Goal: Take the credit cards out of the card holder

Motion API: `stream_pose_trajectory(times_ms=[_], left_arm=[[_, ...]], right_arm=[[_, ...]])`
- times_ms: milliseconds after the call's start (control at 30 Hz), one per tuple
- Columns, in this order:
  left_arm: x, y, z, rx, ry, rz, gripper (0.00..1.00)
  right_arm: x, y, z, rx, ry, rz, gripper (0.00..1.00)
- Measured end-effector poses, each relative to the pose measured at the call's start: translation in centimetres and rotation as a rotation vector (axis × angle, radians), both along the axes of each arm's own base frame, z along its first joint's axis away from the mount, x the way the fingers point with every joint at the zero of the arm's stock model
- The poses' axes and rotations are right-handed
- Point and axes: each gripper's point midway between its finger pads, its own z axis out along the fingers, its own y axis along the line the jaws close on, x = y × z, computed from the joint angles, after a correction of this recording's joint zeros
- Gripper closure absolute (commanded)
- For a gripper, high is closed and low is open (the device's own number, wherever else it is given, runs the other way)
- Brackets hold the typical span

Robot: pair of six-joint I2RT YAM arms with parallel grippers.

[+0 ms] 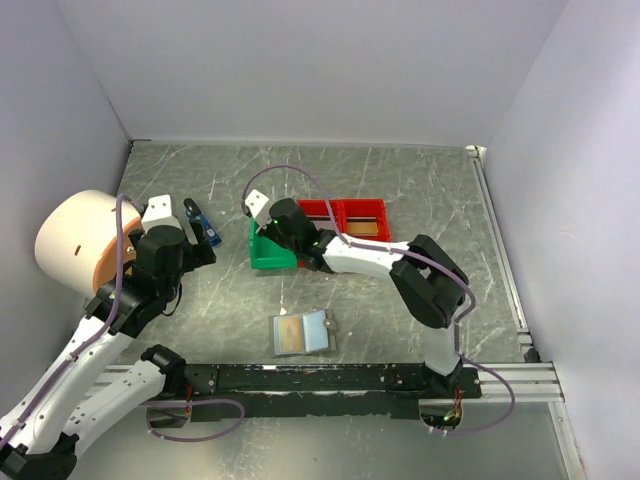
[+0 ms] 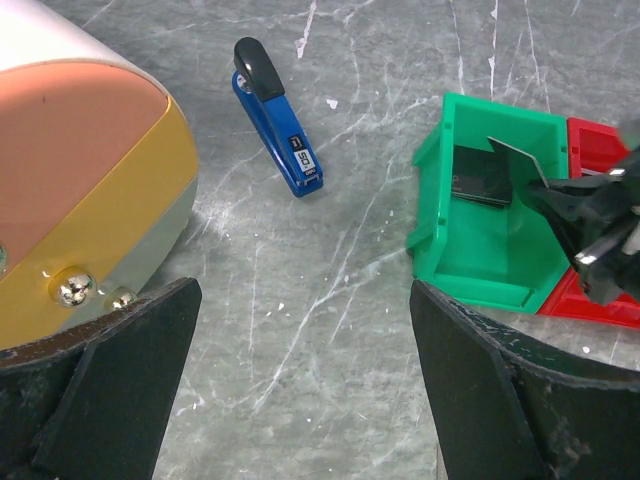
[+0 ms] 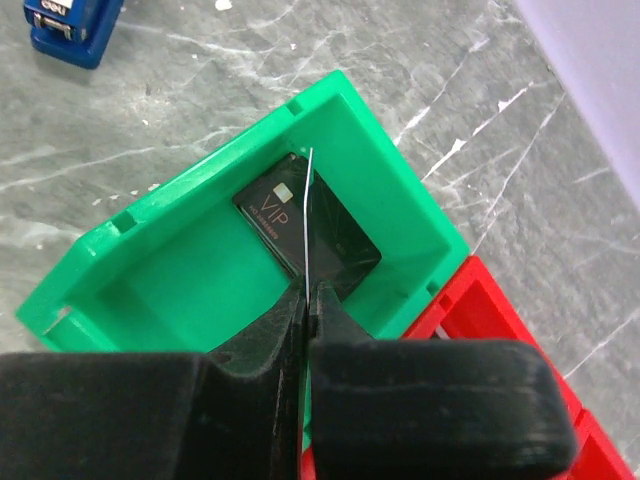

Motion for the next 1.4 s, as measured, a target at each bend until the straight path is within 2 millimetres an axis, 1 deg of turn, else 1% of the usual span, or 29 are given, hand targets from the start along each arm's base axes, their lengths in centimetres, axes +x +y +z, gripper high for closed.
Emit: stream_pose_trajectory(times_ms=[167,367,467,600,700,767,900,967,1067,1200,1300,1400], left_arm=[[0.0,0.1,0.0,0.001,-0.001,0.004,0.02],[-0.1,0.2,0.2,-0.002,-0.009,0.006,0.02],[-0.1,0.2,0.2,-0.002,-0.008,0.007,0.02],[0.0,0.2,0.1,0.001,-0.003,0.009,0.03],[0.1,0.3,-0.1,0.004,0.003,0.012,0.03],[0.1,0.3,-0.1,0.004,0.004,0.013,0.03],[0.1,0.3,-0.2,0.006,0.007,0.014,0.03],[0.2,0.3,-0.2,0.007,0.009,0.016,0.03],[0.2,0.4,-0.2,0.007,0.009,0.017,0.03],[0.2,0.3,-0.3,0.008,0.014,0.017,0.03],[0.3,0.4,-0.4,0.009,0.018,0.019,0.03],[0.3,0.3,-0.5,0.009,0.02,0.017,0.03]], right_arm=[[1.4,0.8,-2.0,-0.112,-0.033,0.043,1.0],[2.2,0.2,-4.4,-0.246,-0.063,0.071,1.0],[2.4,0.0,-5.1,-0.286,-0.073,0.082,1.0],[3.1,0.2,-5.4,-0.324,-0.1,0.087,0.99],[3.5,0.3,-5.8,-0.347,-0.109,0.093,0.96],[3.7,0.4,-6.0,-0.359,-0.109,0.098,0.92],[4.3,0.3,-6.9,-0.395,-0.084,0.106,0.8],[4.5,0.1,-7.4,-0.41,-0.061,0.11,0.76],[4.4,-0.2,-7.8,-0.423,-0.029,0.116,0.74],[4.3,-0.2,-8.0,-0.421,-0.01,0.126,0.73],[4.1,-0.3,-8.1,-0.425,0.0,0.132,0.67],[4.0,-0.5,-8.3,-0.435,0.007,0.13,0.65]])
